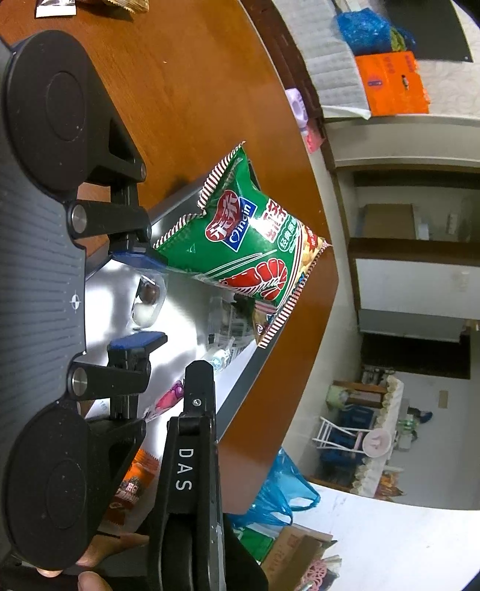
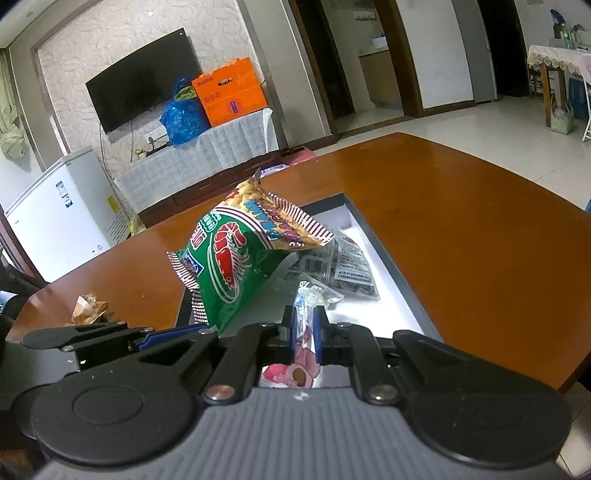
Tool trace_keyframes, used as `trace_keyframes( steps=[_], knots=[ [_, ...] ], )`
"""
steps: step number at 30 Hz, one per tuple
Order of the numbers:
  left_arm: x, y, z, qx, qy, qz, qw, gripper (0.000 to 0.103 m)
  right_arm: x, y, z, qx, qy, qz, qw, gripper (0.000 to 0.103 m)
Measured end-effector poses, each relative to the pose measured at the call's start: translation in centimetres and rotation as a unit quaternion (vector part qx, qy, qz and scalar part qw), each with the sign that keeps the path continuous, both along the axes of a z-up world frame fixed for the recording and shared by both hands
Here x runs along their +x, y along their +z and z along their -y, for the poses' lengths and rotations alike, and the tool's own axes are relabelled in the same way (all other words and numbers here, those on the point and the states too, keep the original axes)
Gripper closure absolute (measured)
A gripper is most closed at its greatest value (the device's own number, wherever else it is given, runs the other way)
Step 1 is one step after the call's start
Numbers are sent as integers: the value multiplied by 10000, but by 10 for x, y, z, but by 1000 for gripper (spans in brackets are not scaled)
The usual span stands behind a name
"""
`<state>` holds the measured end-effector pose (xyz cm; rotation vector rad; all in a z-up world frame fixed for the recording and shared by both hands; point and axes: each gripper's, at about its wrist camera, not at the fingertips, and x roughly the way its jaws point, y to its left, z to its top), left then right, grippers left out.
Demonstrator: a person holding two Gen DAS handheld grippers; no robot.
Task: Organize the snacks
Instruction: 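Open both tools to drop the pink and clear candy packets into the tray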
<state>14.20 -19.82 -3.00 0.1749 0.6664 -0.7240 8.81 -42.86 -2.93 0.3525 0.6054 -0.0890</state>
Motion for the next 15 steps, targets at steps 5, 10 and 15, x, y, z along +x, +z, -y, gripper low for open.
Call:
trace_keyframes(
  steps=[5, 10, 15],
  knots=[
    [-6, 1, -1, -60, -180, -26, 9998, 43, -1, -2, 0, -40, -62, -25, 10000, 95],
    [-13, 7, -2, -24, -227, 146, 9996, 28, -2, 2, -7, -266, -66, 107, 9996, 93],
    [-13, 13, -8, -132, -159, 104, 9997, 25, 3, -1, -7, -274, -76, -50, 9996, 91]
  ],
)
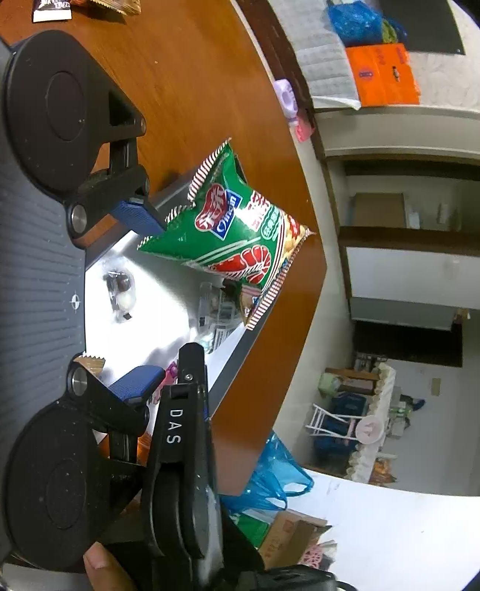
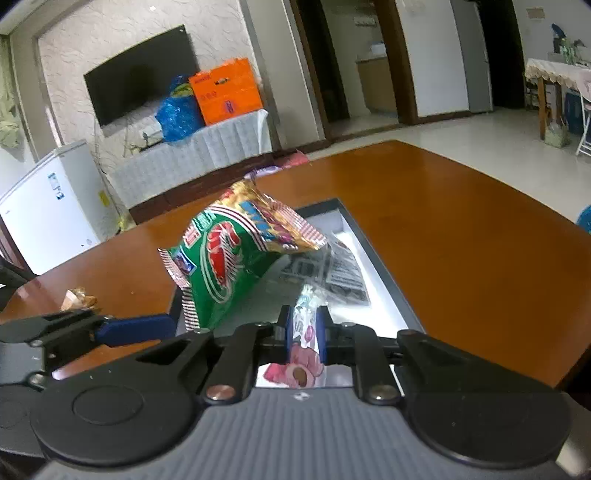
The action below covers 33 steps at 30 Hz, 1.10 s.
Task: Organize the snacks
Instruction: 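Open both tools to drop the pink and clear candy packets into the tray, then move both tools back over the remaining snacks on the table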
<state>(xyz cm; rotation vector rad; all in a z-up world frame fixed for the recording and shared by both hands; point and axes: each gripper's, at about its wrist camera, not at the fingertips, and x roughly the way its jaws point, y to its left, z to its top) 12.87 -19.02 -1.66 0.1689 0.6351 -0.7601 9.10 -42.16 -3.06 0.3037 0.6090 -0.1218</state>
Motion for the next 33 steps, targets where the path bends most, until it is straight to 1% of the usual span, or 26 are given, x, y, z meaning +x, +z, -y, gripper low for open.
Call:
trace_keyframes(
  steps=[2, 4, 5, 6, 8, 12, 14, 16, 18, 20, 22, 24, 29, 31, 33],
  knots=[
    [0, 2, -4, 2, 87, 8, 10000, 22, 1, -1, 0, -35, -35, -12, 10000, 90],
    [1, 4, -7, 9, 149, -21, 9999, 20, 1, -1, -2, -138, -42, 6, 9999, 87],
    [1, 5, -9, 22, 169, -27, 9999, 19, 1, -1, -4, -218, -43, 29, 9997, 77],
    [1, 6, -11, 32, 194, -29, 9998, 19, 0, -1, -4, -264, -56, 53, 9996, 63],
    [-1, 9, -14, 12, 215, -12, 9998, 19, -3, 0, -4, -347, -109, 162, 9992, 52],
    [-4, 19, -23, 11, 337, 71, 9994, 18, -9, 5, -5, -477, -211, 481, 9975, 50],
    [-6, 22, -30, 12, 452, 150, 9989, 13, -13, 7, -8, -599, -203, 644, 9959, 47],
    [-8, 24, -39, 72, 621, 239, 9978, 12, -17, 10, -11, -713, -188, 800, 9941, 43],
    [-8, 25, -50, 165, 819, 263, 9962, 12, -21, 13, -15, -889, -195, 994, 9909, 35],
    [-8, 28, -63, 126, 1041, 237, 9942, 12, -26, 16, -19, -1019, -198, 1127, 9882, 34],
    [-8, 29, -80, 101, 1263, 212, 9917, 12, -31, 18, -23, -1126, -147, 1211, 9861, 32],
    [-9, 31, -93, 176, 1447, 231, 9890, 12, -35, 19, -30, -1251, -52, 1267, 9840, 29],
    [-14, 43, -136, 312, 1935, 459, 9795, 11, -44, 24, -50, -1470, 169, 1464, 9781, 24],
    [-15, 47, -154, 316, 2135, 480, 9752, 10, -47, 25, -62, -1568, 289, 1523, 9754, 24],
    [-17, 49, -171, 242, 2330, 497, 9709, 9, -50, 27, -75, -1667, 453, 1595, 9720, 24]
  ],
)
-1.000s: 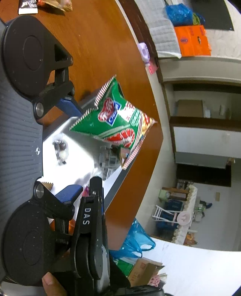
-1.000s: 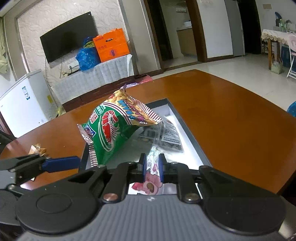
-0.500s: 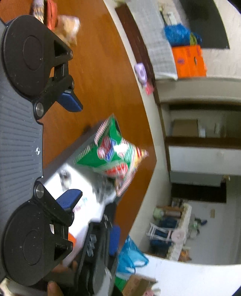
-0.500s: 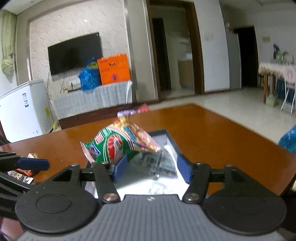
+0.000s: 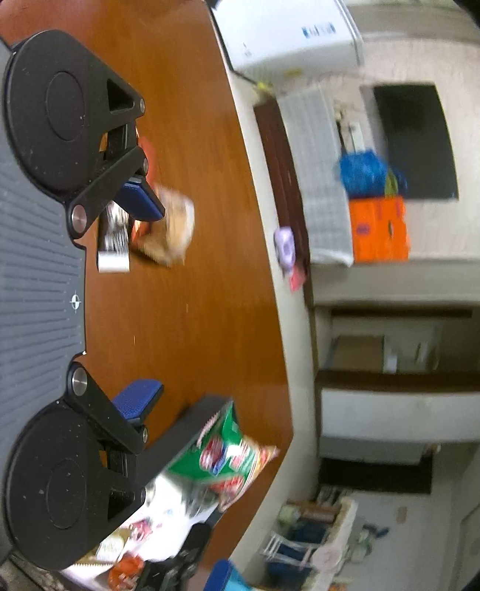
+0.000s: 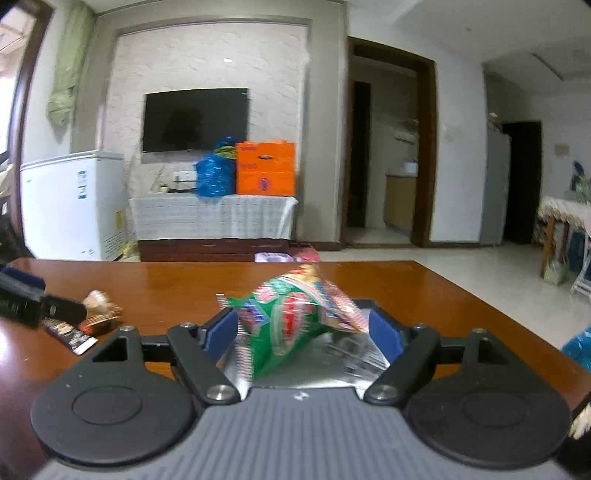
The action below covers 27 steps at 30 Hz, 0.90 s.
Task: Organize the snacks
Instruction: 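Move both tools back over the remaining snacks on the table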
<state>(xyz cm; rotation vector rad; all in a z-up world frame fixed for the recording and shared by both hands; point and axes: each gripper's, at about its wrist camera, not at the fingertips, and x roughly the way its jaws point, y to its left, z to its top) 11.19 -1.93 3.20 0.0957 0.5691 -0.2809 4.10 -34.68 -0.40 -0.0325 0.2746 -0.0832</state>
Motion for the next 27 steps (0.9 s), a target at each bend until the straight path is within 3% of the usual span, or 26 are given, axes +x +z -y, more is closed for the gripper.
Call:
trace_keyframes(
  steps=[4, 6, 9, 11, 14, 20, 27],
  knots=[
    [-9, -17, -39, -95, 893, 95, 9959, 4, -11, 2, -31, -348, 429, 135, 9984, 22],
    [-13, -28, -59, -347, 1258, 109, 9914, 4, -13, 2, -43, -285, 548, 47, 9981, 21],
    [4, -39, -80, -639, 1873, -506, 9789, 7, -16, 0, -59, -188, 743, -100, 9970, 21],
    [5, -40, -87, -749, 1963, -326, 9771, 7, -17, 0, -75, -239, 915, -156, 9954, 21],
    [11, -38, -90, -525, 2169, -208, 9746, 7, -9, 4, -95, -137, 1206, -237, 9923, 15],
    [21, -42, -95, -565, 2264, -252, 9721, 7, 47, 14, -135, 572, 1674, -807, 9809, 15],
    [33, -52, -91, -531, 2308, -252, 9712, 8, 112, 15, -186, 87, 2289, -1267, 9651, 15]
  ],
)
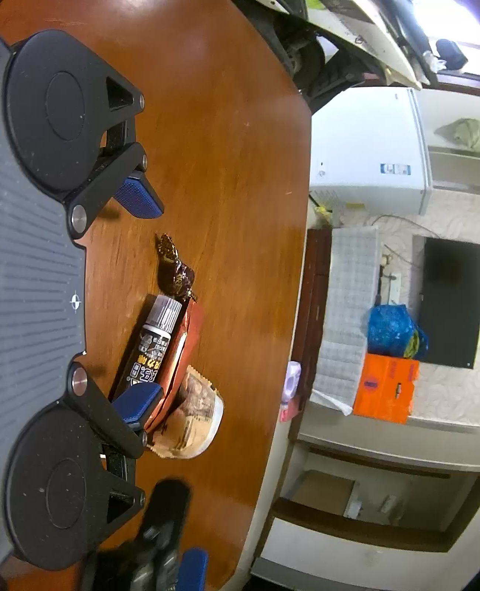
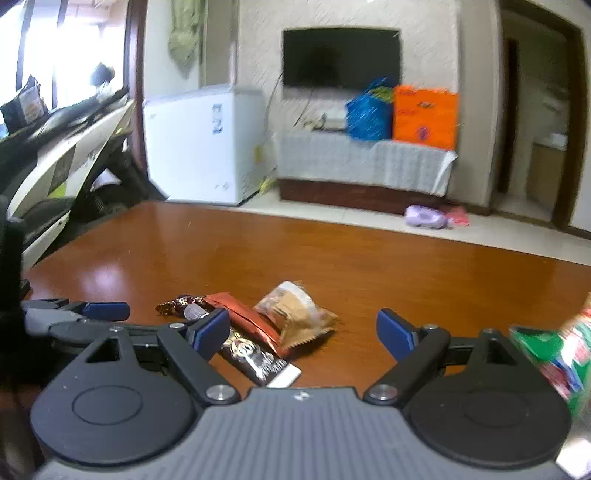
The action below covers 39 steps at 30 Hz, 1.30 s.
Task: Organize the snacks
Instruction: 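Move both tools back over the remaining snacks on the table, then grasp the beige paper-wrapped pastry with the right tool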
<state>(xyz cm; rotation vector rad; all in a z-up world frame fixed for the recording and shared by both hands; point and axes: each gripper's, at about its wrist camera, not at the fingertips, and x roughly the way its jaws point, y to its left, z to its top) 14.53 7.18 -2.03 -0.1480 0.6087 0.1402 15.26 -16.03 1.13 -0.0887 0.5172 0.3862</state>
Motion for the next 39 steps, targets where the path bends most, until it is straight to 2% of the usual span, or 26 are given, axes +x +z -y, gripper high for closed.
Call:
trace_keyframes(
  steps=[6, 10, 13, 20, 25, 28, 31, 33, 36, 39],
  knots=[
    [12, -8, 0, -43, 90, -124, 9999, 7, 50, 1, -9, 5, 73, -435, 9990, 15],
    [14, -9, 3, 56, 223, -98, 9997, 7, 78, -10, -16, -259, 36, -784, 9966, 15],
    [17, -10, 1, -23, 230, -163, 9996, 7, 94, -23, -22, -383, 8, -975, 9945, 15],
    [19, -11, 0, -34, 206, -147, 9997, 5, 113, -35, -38, -562, 32, -877, 9946, 17],
    [21, -12, 2, -56, 130, -149, 9998, 5, 121, -41, -50, -701, 119, -891, 9935, 29],
    [22, -13, 2, -100, 76, -154, 9998, 5, 124, -45, -56, -772, 112, -987, 9921, 44],
    [24, -13, 3, -124, 36, -174, 9998, 5, 126, -47, -57, -789, 84, -972, 9921, 53],
    [23, -14, 4, -117, 27, -180, 9998, 5, 122, -43, -50, -645, -78, -923, 9936, 64],
    [28, -14, 4, -163, -15, -214, 9996, 5, 106, -39, -25, -21, -426, -890, 9951, 66],
    [31, -14, 7, -201, -95, -253, 9994, 5, 87, -40, -1, 128, -643, -856, 9942, 66]
  ],
)
